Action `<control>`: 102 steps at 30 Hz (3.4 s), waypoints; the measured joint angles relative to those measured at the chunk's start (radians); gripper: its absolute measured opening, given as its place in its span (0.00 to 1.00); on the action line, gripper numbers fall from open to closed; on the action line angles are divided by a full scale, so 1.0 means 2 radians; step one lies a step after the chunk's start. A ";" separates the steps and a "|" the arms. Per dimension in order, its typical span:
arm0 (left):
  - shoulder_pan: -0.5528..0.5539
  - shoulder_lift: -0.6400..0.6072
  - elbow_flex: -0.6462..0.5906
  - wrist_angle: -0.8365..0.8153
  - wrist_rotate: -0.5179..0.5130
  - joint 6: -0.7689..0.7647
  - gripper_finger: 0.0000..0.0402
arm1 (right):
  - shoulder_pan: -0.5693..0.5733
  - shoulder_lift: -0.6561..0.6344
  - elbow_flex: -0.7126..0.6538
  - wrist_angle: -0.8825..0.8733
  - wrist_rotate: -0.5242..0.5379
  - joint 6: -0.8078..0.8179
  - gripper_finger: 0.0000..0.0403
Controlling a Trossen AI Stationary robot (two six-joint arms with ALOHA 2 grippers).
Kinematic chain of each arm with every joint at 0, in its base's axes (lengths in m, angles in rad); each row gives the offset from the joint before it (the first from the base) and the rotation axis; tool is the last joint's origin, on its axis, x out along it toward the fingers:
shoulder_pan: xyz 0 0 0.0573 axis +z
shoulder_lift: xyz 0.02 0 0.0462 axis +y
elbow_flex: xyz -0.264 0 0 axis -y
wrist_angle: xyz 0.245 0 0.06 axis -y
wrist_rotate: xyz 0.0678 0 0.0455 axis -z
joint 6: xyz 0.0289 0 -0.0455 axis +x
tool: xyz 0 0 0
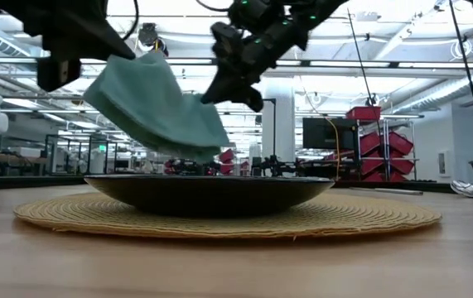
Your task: Set table place
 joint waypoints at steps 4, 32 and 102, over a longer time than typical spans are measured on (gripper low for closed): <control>-0.039 0.017 0.000 0.002 -0.032 -0.023 0.00 | 0.003 0.053 0.066 -0.052 -0.001 -0.016 0.00; -0.151 0.126 -0.001 0.066 -0.072 -0.109 0.00 | 0.039 0.265 0.339 -0.172 -0.028 -0.031 0.00; -0.074 -0.150 0.012 -0.137 -0.044 0.195 0.36 | -0.033 0.185 0.393 -0.249 -0.014 -0.083 0.41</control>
